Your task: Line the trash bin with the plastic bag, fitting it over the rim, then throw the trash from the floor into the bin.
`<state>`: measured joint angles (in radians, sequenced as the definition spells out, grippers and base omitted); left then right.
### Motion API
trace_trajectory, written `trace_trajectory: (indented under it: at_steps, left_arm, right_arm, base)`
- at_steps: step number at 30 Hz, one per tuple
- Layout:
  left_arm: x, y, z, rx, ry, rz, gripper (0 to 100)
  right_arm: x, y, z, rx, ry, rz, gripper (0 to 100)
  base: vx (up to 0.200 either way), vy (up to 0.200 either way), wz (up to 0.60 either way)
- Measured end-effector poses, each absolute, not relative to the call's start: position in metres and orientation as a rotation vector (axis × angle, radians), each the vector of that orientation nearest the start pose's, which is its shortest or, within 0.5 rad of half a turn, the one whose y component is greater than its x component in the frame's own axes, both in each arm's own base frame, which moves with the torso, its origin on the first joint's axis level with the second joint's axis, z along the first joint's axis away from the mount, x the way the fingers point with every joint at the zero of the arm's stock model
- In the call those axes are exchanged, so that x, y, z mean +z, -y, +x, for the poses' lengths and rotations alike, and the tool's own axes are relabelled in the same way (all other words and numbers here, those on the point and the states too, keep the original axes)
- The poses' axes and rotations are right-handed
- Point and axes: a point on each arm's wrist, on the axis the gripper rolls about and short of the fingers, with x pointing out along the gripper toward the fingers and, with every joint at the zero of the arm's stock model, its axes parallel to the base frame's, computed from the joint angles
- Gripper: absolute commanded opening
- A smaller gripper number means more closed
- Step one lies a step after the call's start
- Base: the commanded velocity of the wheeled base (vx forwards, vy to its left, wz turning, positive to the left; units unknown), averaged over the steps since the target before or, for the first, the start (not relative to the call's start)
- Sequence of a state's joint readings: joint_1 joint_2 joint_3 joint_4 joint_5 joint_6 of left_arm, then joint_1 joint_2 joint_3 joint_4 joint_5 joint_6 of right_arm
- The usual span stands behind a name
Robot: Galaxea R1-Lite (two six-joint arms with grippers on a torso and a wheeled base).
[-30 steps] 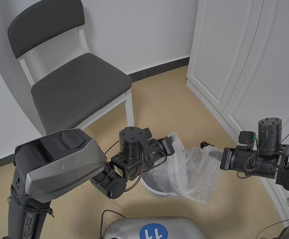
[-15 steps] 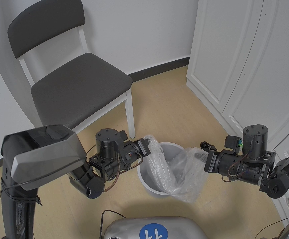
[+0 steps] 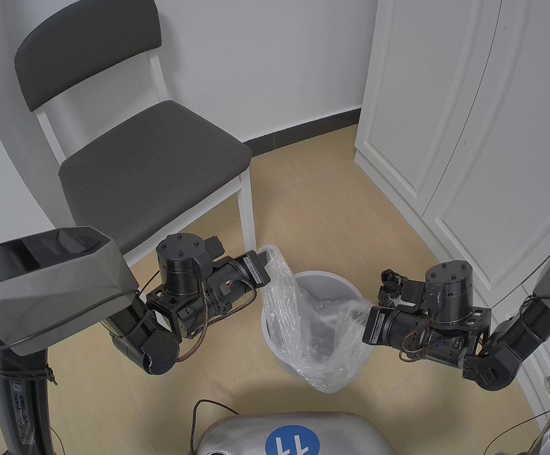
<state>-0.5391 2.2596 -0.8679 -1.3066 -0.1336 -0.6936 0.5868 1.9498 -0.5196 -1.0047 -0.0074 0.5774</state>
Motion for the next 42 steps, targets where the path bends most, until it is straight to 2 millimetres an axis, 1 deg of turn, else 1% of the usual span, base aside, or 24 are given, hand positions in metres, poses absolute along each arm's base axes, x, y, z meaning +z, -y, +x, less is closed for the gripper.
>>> trace_trajectory:
  at_steps: [5, 11, 15, 18, 24, 31, 34, 40, 42]
  left_arm:
    - [0.066, 0.207, 0.339, -0.616, -0.312, -0.649, 0]
    - [0.066, 0.208, 0.339, -0.620, -0.311, -0.649, 0]
    - [0.068, 0.208, 0.338, -0.626, -0.294, -0.653, 0]
    - [0.069, 0.209, 0.338, -0.634, -0.277, -0.657, 0]
    - [0.071, 0.209, 0.336, -0.652, -0.242, -0.664, 0]
    - [0.071, 0.214, 0.327, -0.686, -0.218, -0.666, 0]
    - [0.070, 0.218, 0.322, -0.697, -0.224, -0.664, 0]
    - [0.067, 0.227, 0.313, -0.720, -0.247, -0.659, 0]
    - [0.067, 0.231, 0.309, -0.733, -0.251, -0.658, 0]
  right_arm:
    - [0.060, -0.168, 0.267, 0.404, -0.560, 0.452, 0]
    - [0.053, -0.172, 0.286, 0.433, -0.393, 0.547, 0]
    - [0.038, -0.176, 0.297, 0.450, -0.309, 0.588, 0]
    - [0.024, -0.181, 0.308, 0.452, -0.304, 0.597, 0]
    - [0.004, -0.195, 0.329, 0.485, -0.320, 0.600, 0]
    - [-0.013, -0.211, 0.350, 0.556, -0.315, 0.604, 0]
    - [-0.024, -0.207, 0.357, 0.545, -0.321, 0.590, 0]
    - [-0.043, -0.189, 0.370, 0.539, -0.341, 0.575, 0]
    - [-0.048, -0.185, 0.374, 0.534, -0.342, 0.573, 0]
  base:
    - [0.000, 0.000, 0.00]
    - [0.000, 0.000, 0.00]
    - [0.000, 0.000, 0.00]
    - [0.000, 0.000, 0.00]
    - [0.000, 0.000, 0.00]
    - [0.000, 0.000, 0.00]
    - [0.000, 0.000, 0.00]
    - [0.000, 0.000, 0.00]
    - [0.000, 0.000, 0.00]
